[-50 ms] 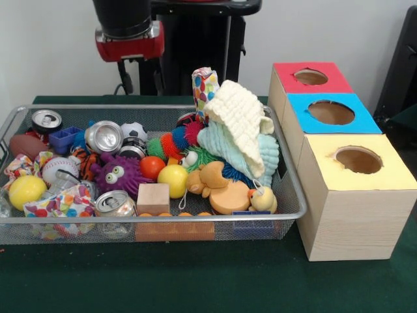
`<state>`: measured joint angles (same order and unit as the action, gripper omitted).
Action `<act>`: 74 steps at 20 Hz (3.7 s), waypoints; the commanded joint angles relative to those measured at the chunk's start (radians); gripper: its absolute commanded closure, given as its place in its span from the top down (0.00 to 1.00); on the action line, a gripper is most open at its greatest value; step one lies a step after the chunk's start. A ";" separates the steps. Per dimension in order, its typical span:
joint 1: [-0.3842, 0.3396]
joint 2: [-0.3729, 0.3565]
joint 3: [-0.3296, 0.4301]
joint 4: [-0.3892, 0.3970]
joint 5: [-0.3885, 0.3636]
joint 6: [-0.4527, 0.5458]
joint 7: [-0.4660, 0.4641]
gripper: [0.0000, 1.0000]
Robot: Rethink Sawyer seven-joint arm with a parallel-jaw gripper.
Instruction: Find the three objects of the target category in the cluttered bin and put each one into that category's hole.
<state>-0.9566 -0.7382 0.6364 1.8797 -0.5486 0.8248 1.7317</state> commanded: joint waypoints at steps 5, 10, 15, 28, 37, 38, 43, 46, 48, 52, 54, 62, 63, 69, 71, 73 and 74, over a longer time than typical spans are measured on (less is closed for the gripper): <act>-0.124 0.171 0.102 -0.101 -0.142 -0.030 -0.359 1.00; -0.182 0.156 0.124 -0.041 -0.180 -0.073 -0.319 1.00; -0.227 0.168 0.125 -0.006 -0.223 -0.082 -0.296 1.00; -0.376 0.094 0.098 0.172 -0.305 -0.193 -0.177 1.00; -0.436 0.126 0.055 0.183 -0.349 -0.210 -0.147 1.00; -0.443 0.131 0.050 0.185 -0.358 -0.215 -0.142 1.00; -0.417 0.146 0.050 0.181 -0.387 -0.242 -0.101 1.00; -0.366 0.141 0.080 0.153 -0.370 -0.220 -0.103 1.00; -0.335 0.135 0.105 0.129 -0.349 -0.191 -0.120 1.00; -0.286 0.112 0.134 0.095 -0.321 -0.158 -0.147 1.00; -0.262 0.104 0.138 0.078 -0.309 -0.138 -0.155 1.00; -0.178 0.080 0.145 0.004 -0.268 -0.068 -0.195 1.00; -0.172 0.079 0.145 -0.007 -0.263 -0.056 -0.205 1.00; -0.150 0.106 0.162 -0.091 -0.231 0.011 -0.295 1.00; -0.138 0.115 0.165 -0.123 -0.225 0.048 -0.321 1.00; -0.124 0.113 0.170 -0.146 -0.217 0.081 -0.336 1.00; -0.116 0.104 0.171 -0.150 -0.213 0.100 -0.339 1.00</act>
<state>-1.1092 -0.6410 0.7521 1.9110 -0.7904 0.7467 1.7311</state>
